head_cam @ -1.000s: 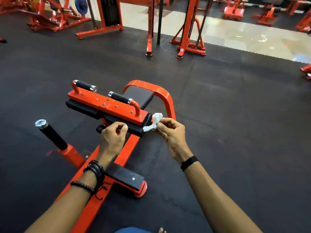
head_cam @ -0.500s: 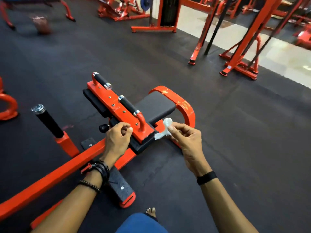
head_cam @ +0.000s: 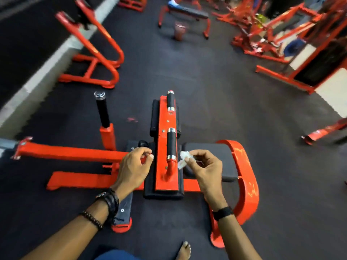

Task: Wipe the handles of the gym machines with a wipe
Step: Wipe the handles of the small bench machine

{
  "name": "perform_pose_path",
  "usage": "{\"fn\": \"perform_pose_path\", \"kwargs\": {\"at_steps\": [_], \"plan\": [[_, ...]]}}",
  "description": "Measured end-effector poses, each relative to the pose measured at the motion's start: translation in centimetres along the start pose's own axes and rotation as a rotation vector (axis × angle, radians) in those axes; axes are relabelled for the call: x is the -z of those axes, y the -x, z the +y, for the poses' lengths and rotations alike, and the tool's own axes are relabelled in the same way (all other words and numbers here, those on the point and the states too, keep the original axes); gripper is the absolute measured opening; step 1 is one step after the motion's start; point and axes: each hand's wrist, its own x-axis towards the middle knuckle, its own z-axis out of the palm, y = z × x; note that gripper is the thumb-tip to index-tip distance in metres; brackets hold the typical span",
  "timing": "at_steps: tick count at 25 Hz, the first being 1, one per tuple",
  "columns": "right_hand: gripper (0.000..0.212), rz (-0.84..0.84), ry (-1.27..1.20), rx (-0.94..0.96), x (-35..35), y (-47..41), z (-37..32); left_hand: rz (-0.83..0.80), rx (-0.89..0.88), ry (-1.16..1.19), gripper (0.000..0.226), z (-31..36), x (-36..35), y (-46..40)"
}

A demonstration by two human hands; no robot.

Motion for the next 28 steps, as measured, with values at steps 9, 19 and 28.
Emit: {"fn": "perform_pose_path", "kwargs": {"at_steps": [9,19,28], "plan": [[0.026,-0.496,0.175,0.211,-1.1,-9.8,5.9,0.349,0.328,0.043,0.044,2.0,-5.6,5.3],[0.003,-0.649,0.210,0.510,-3.2,-12.1,7.6,0.360,0.443,-0.098,0.072,2.9,-11.1,5.7],[0.006,-0.958,0.221,0.784,-3.9,-16.8,8.4,0.514,0.594,-0.316,0.088,2.7,-18.5,5.8]]}}
